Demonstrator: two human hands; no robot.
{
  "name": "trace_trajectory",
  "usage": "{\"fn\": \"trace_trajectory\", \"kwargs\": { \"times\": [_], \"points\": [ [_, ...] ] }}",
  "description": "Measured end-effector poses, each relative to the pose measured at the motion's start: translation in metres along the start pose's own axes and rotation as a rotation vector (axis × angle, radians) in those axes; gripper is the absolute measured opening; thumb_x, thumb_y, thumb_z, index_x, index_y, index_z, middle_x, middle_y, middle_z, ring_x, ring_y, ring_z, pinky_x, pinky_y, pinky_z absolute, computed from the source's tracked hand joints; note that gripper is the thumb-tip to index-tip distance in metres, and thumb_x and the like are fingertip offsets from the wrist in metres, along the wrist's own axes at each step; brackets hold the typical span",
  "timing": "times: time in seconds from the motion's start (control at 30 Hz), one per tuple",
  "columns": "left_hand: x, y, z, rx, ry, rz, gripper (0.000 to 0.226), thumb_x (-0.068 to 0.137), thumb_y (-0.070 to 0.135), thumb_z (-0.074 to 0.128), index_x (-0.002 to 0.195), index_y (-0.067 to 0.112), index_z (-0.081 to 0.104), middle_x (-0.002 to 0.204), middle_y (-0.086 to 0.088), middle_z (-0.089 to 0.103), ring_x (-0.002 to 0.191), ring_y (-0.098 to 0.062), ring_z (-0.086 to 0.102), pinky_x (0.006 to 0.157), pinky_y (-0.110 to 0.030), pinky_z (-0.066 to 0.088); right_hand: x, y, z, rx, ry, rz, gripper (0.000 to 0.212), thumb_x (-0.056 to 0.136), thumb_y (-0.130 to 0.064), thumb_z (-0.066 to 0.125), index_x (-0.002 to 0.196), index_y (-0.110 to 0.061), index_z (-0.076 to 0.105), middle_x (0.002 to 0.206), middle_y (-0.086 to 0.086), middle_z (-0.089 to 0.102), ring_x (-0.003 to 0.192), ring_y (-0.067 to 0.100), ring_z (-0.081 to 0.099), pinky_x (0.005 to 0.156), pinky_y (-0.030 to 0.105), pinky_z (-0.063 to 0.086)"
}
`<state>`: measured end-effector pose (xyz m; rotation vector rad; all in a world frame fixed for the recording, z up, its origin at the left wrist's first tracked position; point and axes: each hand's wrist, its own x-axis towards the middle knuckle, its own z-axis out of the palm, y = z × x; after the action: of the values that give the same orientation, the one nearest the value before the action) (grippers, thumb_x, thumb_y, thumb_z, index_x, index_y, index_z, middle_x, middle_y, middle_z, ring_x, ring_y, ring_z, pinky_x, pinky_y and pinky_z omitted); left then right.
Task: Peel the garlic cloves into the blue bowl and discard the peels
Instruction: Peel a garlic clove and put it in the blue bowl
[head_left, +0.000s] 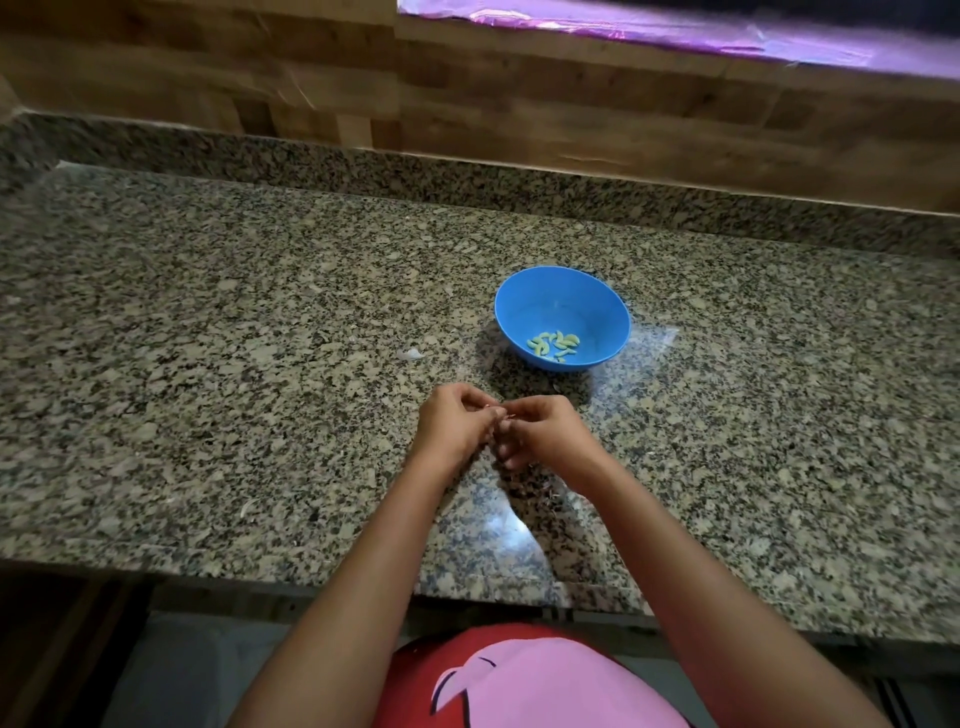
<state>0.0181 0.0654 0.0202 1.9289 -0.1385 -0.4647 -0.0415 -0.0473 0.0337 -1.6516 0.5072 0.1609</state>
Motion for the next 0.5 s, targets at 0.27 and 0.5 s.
{"fn": "trace_trajectory", "kwargs": {
  "times": [0.27, 0.5],
  "points": [
    [0.001, 0.003, -0.006, -0.153, -0.039, -0.028, 0.010, 0.087, 0.004, 0.063, 0.096, 0.005, 0.068, 0.088, -0.009, 0.069, 0.067, -0.014, 0.059, 0.069, -0.030, 0.053, 0.002, -0.002, -0.003, -0.216, 0.179, -0.075, 0.006, 0.086, -0.013, 0.067, 0.082, -0.009, 0.065, 0.065, 0.003, 0.064, 0.051, 0.013, 0.061, 0.048, 0.025, 0.053],
    [-0.005, 0.012, -0.008, -0.377, -0.117, -0.059, 0.013, 0.078, -0.006, 0.068, 0.083, 0.005, 0.062, 0.075, -0.008, 0.064, 0.061, -0.014, 0.062, 0.061, -0.023, 0.056, -0.004, -0.003, -0.004, 0.066, -0.011, -0.070, 0.010, 0.090, 0.000, 0.058, 0.095, -0.006, 0.064, 0.077, 0.006, 0.069, 0.063, 0.015, 0.064, 0.058, 0.025, 0.056]
  ]
}}
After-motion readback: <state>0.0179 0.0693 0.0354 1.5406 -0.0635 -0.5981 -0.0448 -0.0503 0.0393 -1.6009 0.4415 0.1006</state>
